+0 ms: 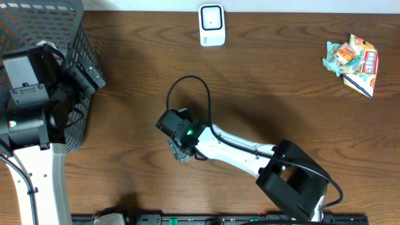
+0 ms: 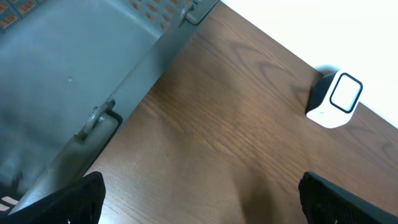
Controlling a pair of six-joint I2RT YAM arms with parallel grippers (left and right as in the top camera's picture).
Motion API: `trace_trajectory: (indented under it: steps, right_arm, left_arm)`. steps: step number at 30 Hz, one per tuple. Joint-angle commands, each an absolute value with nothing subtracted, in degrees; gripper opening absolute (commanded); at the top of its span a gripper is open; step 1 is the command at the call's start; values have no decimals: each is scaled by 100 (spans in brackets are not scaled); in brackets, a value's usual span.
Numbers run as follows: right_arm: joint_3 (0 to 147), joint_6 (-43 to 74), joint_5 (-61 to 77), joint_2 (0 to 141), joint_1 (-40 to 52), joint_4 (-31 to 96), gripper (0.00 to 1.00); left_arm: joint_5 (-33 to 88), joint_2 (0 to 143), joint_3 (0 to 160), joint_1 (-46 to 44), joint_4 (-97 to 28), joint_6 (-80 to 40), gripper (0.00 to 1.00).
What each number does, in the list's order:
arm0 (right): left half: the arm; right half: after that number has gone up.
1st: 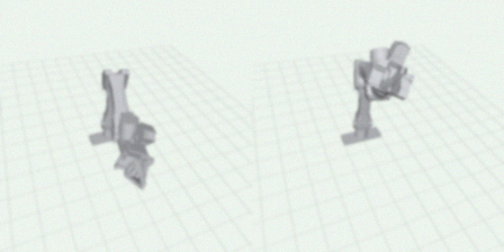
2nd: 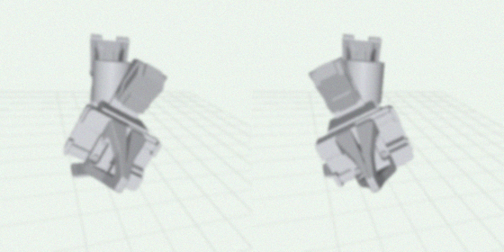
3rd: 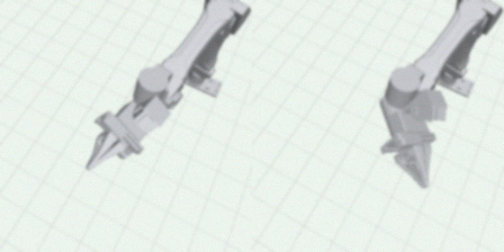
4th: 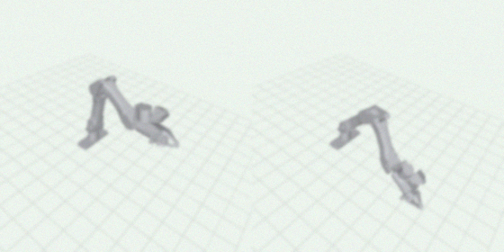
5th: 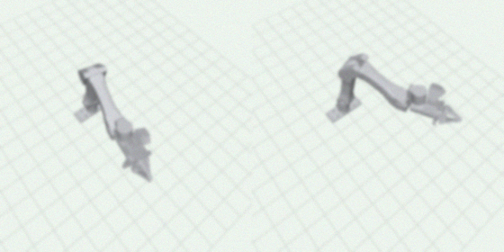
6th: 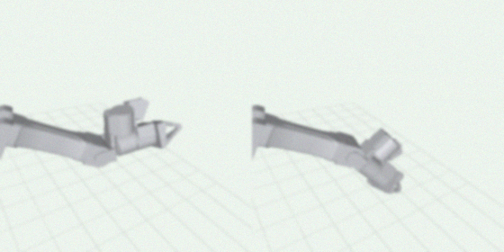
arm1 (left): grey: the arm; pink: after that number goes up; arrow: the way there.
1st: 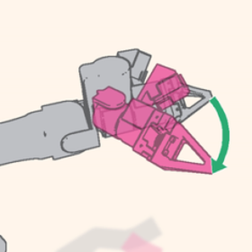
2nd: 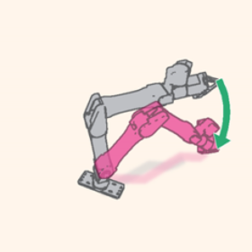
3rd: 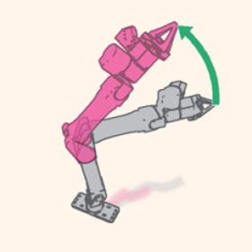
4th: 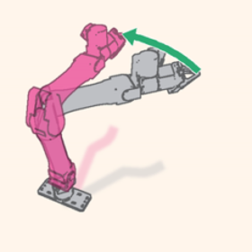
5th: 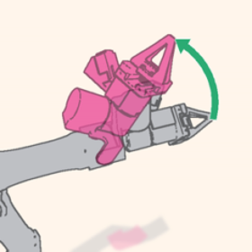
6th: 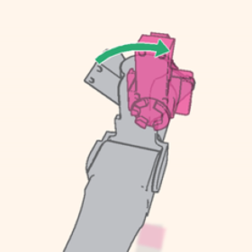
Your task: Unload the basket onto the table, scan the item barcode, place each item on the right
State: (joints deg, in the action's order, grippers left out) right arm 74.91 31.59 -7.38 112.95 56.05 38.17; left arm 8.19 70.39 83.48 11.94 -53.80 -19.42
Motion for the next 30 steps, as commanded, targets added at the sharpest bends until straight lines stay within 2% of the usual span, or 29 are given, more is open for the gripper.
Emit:
trace_trajectory:
  steps: [1, 10, 16, 20, 23, 25, 30]
  right_arm:
    - [7485, 3055, -1518, 11498, 5251, 4014, 77]
    - [7957, 2967, -1588, 11485, 4622, 4641, 79]
    - [8256, 1922, -141, 11467, 4565, 4733, 81]
    - [8256, 1855, 137, 11467, 4672, 4670, 81]
    - [8289, 1857, -8, 11459, 4687, 4606, 87]
    - [8405, 1859, 12, 11439, 4672, 4685, 99]
    - [8827, 1852, -3, 11303, 4648, 5083, 99]
  left_arm:
    - [764, 7041, 8353, 1221, -5395, -1868, 98]
    - [764, 7041, 8353, 1221, -5395, -1868, 98]
    - [764, 7041, 8355, 1221, -5395, -1868, 98]
    - [764, 7041, 8353, 1221, -5398, -1868, 98]
    - [764, 7041, 8355, 1221, -5398, -1868, 98]
    - [764, 7041, 8353, 1221, -5395, -1868, 98]
    - [764, 7041, 8355, 1221, -5395, -1868, 98]
